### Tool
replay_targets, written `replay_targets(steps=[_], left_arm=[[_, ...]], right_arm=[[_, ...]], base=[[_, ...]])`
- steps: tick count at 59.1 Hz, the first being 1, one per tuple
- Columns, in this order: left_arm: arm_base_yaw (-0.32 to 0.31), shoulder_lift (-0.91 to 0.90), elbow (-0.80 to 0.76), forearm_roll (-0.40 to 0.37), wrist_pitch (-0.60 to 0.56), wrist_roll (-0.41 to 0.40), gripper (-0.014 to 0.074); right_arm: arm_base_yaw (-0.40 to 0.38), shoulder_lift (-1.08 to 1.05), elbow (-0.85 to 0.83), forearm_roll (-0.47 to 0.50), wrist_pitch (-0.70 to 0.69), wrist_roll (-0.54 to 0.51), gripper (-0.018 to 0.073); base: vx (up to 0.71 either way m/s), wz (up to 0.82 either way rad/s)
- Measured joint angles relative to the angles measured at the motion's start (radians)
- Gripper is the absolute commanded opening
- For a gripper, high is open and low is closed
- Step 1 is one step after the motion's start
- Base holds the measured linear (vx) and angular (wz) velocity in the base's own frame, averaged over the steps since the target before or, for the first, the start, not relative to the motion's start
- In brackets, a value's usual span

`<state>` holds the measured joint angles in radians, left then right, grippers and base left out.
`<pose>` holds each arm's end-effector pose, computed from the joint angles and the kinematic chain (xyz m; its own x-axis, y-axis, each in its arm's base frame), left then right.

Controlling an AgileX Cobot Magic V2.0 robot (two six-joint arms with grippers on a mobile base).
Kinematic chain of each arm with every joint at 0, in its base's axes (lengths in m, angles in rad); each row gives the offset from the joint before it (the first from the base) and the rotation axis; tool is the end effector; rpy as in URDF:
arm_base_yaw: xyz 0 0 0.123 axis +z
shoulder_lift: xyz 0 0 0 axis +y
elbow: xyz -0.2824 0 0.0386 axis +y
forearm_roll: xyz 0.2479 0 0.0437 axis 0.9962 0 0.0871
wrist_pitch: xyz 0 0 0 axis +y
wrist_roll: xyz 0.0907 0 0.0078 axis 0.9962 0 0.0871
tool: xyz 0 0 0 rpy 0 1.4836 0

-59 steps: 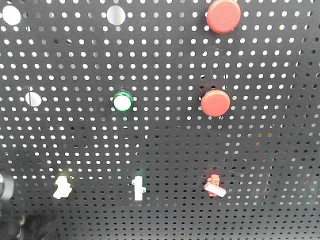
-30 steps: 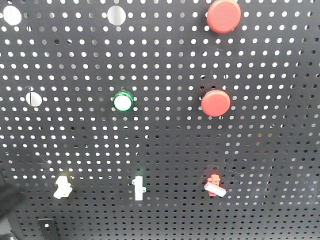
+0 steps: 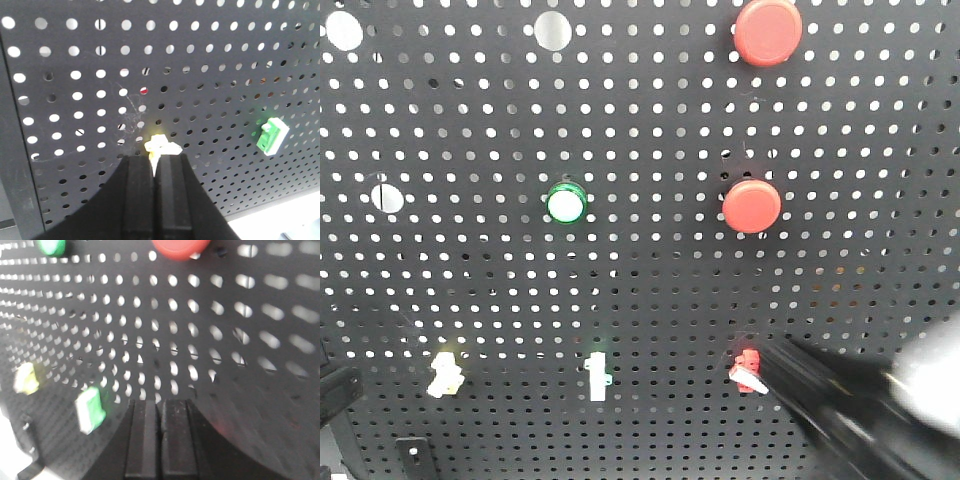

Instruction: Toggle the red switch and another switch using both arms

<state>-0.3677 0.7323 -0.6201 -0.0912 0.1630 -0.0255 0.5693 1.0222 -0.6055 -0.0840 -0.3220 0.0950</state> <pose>0.1455 -0.0575 0.3391 -0.2156 -0.0404 -0.9756 0.3505 0.9294 -0.1160 0.1849 0.1212 0.3228 -0.0158 0.0080 -0.9998 -0.5610 0.8276 0.0155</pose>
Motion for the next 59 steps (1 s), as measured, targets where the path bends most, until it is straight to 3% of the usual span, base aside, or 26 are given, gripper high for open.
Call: replay_targets(steps=[18, 43, 49, 59], left_arm=[[0.0, 0.0, 0.0, 0.0, 0.0, 0.0, 0.0002], [0.0, 0.0, 0.0, 0.0, -0.01, 0.0, 0.0002], [0.0, 0.0, 0.0, 0.0, -0.021, 0.0, 0.0002], [0.0, 0.0, 0.0, 0.0, -0.029, 0.0, 0.0002]], right_arm=[[0.0, 0.105, -0.037, 0.014, 0.007, 0.008, -0.0006], [0.0, 0.111, -0.037, 0.084, 0.3, 0.058, -0.0006], [0.0, 0.107, -0.037, 0.084, 0.279, 0.058, -0.0006], [0.0, 0.074, -0.038, 0.084, 0.059, 0.058, -0.0006]], base=[[0.0, 0.0], [0.0, 0.0], [0.0, 0.0], [0.0, 0.0]])
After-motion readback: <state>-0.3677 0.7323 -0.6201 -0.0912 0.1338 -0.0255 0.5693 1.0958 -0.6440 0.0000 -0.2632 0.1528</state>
